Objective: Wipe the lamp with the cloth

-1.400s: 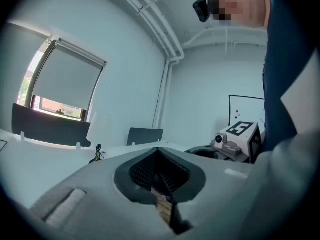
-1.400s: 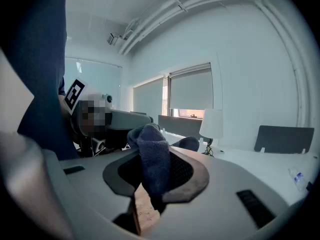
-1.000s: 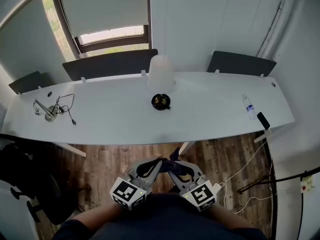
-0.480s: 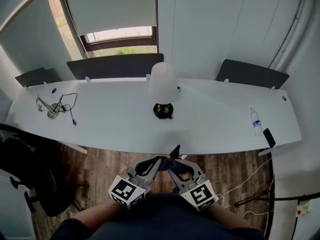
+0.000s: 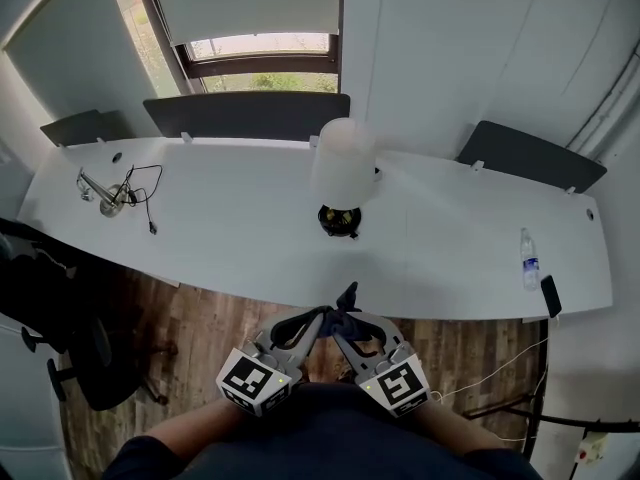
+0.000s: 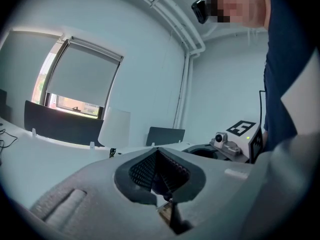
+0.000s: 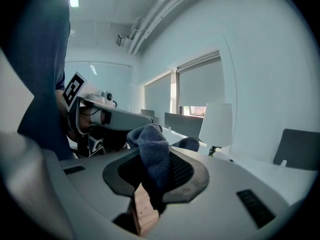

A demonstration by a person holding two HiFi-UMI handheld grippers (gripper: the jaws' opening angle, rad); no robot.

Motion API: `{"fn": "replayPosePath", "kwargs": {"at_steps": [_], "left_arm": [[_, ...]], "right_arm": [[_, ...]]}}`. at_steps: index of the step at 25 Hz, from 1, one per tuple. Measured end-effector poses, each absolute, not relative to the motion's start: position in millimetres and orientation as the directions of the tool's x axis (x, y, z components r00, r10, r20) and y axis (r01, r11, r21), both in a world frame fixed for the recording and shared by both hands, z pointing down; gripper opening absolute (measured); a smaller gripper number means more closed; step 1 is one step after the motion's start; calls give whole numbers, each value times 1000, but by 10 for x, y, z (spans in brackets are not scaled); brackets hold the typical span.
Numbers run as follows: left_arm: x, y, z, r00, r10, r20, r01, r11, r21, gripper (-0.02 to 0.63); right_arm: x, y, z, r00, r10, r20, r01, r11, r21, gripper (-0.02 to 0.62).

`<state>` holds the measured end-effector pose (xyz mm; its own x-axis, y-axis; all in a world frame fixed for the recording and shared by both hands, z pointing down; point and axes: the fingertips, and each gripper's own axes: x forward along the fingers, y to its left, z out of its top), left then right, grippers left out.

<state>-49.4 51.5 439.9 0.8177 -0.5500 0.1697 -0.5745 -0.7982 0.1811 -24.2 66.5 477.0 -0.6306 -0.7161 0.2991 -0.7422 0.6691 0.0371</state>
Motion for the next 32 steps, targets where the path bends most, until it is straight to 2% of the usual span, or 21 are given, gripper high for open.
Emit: {"fn": "replayPosePath", "kwargs": {"at_steps": [12,17,24,32], "left_arm": [[-736,-201,4119,906,-418,72,-424,-890,170,6],[-799,-418,4147,923,-378,77,-386,-906,173,6],[-699,-654,4097,903,-422,79,-430,-890,155,6],[-557,-806,4110,866,-494,79,-500,-850,164,6]], "right_arm": [[-495,-34,4473,-487,-814,317,-814,554,173,104],[-566,-247,4446,-448,-835,319,-833,520,191,104],[-459,-469,4417,-482,-822,304,-817,547,184,104],[-73,-853,4298,-469,-831,298,-787,546,285,104]]}}
